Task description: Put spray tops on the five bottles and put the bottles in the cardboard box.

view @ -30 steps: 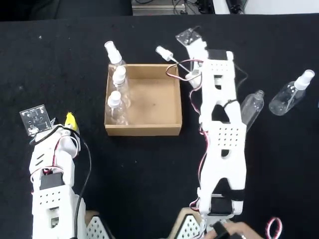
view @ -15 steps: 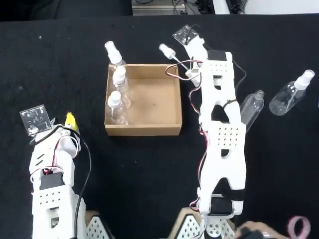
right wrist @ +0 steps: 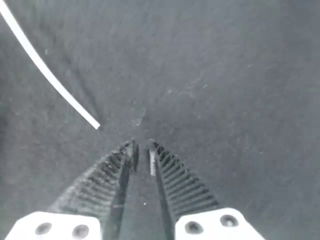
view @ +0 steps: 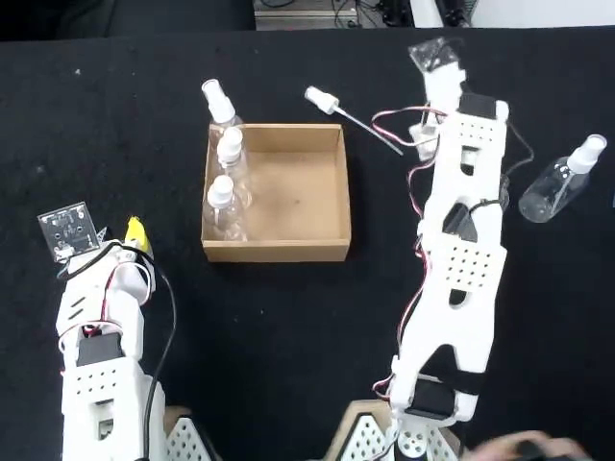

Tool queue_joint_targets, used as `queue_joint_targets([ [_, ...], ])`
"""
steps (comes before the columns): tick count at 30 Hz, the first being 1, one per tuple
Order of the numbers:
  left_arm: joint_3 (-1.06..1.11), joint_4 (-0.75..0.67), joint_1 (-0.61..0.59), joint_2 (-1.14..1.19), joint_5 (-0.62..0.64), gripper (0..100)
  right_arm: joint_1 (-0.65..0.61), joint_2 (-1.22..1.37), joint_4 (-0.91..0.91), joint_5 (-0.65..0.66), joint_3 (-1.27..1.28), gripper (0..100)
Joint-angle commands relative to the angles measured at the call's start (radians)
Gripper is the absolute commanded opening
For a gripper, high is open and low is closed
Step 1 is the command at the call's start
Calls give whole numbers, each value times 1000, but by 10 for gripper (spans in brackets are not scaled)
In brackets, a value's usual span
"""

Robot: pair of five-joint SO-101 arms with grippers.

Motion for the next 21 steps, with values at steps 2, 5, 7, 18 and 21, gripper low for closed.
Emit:
queue_joint_targets([
  [2, -12, -25, -10, -17, -9, 130, -103, -39, 135, -43, -153, 129],
  [5, -12, -25, -10, -17, -9, 130, -176, -10, 100, -15, -162, 229],
  [7, -10, -25, -10, -17, -9, 130, -203, 35, 43, 15, -168, 240],
  [18, -10, -25, -10, -17, -9, 130, -195, 148, -163, 54, -171, 130],
  [21, -10, -25, -10, -17, -9, 130, -169, 153, -192, 94, -171, 3],
])
